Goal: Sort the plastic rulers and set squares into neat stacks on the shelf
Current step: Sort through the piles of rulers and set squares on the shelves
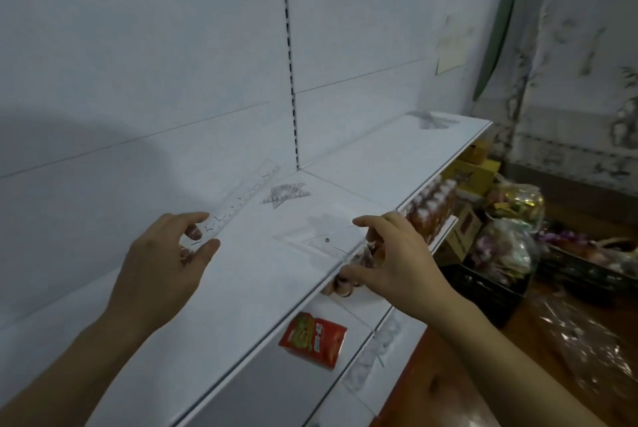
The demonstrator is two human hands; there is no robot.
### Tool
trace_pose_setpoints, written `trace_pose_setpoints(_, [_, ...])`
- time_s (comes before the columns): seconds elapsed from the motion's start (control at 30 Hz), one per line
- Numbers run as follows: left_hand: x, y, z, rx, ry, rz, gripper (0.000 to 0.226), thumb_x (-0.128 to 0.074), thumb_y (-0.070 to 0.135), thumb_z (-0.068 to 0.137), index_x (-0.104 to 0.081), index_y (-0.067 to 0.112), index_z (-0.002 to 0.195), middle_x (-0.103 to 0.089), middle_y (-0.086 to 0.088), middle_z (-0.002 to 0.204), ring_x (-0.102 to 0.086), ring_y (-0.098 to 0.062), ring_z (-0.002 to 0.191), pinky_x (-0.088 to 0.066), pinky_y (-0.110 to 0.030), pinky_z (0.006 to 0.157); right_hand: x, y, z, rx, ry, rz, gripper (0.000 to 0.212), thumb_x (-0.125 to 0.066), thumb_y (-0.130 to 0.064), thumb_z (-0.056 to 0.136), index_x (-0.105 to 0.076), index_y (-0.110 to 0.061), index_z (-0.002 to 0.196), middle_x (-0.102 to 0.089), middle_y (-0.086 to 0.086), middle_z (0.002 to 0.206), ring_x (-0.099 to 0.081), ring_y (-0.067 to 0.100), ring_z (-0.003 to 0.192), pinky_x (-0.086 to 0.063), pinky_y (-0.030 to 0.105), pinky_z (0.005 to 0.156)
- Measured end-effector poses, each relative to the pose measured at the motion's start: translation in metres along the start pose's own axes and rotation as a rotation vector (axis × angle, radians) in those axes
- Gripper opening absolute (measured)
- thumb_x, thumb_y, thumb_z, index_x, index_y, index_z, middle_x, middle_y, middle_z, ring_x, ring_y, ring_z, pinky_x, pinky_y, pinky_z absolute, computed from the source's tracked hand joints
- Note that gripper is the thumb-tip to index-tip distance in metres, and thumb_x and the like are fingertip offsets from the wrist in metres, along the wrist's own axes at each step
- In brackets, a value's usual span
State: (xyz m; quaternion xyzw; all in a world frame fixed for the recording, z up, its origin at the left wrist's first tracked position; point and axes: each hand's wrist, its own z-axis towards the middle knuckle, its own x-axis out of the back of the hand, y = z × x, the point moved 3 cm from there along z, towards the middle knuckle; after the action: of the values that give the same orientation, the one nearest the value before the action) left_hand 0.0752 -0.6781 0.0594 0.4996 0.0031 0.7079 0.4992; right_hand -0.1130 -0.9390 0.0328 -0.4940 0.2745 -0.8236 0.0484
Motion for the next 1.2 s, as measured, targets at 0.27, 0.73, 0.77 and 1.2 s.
trace_pose_setpoints(0.27, [-0.048,-0.034,0.068,-0.015,-0.002,0.066,0.036,-0.074,0.022,0.087,-0.065,0.017,0.121,-0.057,0.007,0.095,-0.059,-0.001,0.067,-0.044,-0.019,0.06,-0.061,0.016,0.141,0.037,-0.166,-0.045,0.072,-0.078,-0.049,0.08,-0.049,-0.025,0.142,-0.05,-0.007,0.12,-0.04,0.013,0.115,-0.039,0.026,0.094])
trace_pose_setpoints(0.73, [-0.079,-0.047,0.099,0.037,-0.026,0.032,0.037,-0.054,0.035,0.092,-0.06,0.023,0.126,-0.054,0.014,0.102,-0.06,-0.006,0.088,-0.056,-0.026,0.069,-0.108,0.039,0.233,0.16,-0.292,-0.05,0.077,-0.068,-0.058,0.086,-0.041,-0.024,0.15,-0.044,-0.001,0.146,-0.033,0.022,0.136,-0.037,0.043,0.11])
trace_pose_setpoints(0.77, [-0.088,-0.041,0.105,0.03,-0.025,0.026,0.037,-0.053,0.034,0.092,-0.059,0.024,0.128,-0.054,0.014,0.103,-0.06,-0.006,0.089,-0.055,-0.025,0.07,-0.101,0.049,0.234,0.171,-0.274,-0.045,0.072,-0.065,-0.056,0.089,-0.041,-0.025,0.149,-0.045,-0.002,0.145,-0.033,0.021,0.135,-0.038,0.042,0.11])
trace_pose_setpoints(1.2, [-0.315,0.128,0.249,-0.126,-0.111,-0.121,0.039,-0.056,0.011,0.096,-0.053,0.031,0.129,-0.052,0.014,0.112,-0.057,-0.002,0.1,-0.047,-0.018,0.08,0.06,0.302,0.266,0.002,-0.146,-0.119,0.059,-0.041,-0.054,0.102,-0.034,-0.025,0.153,-0.033,-0.007,0.16,-0.017,0.012,0.152,-0.016,0.029,0.122])
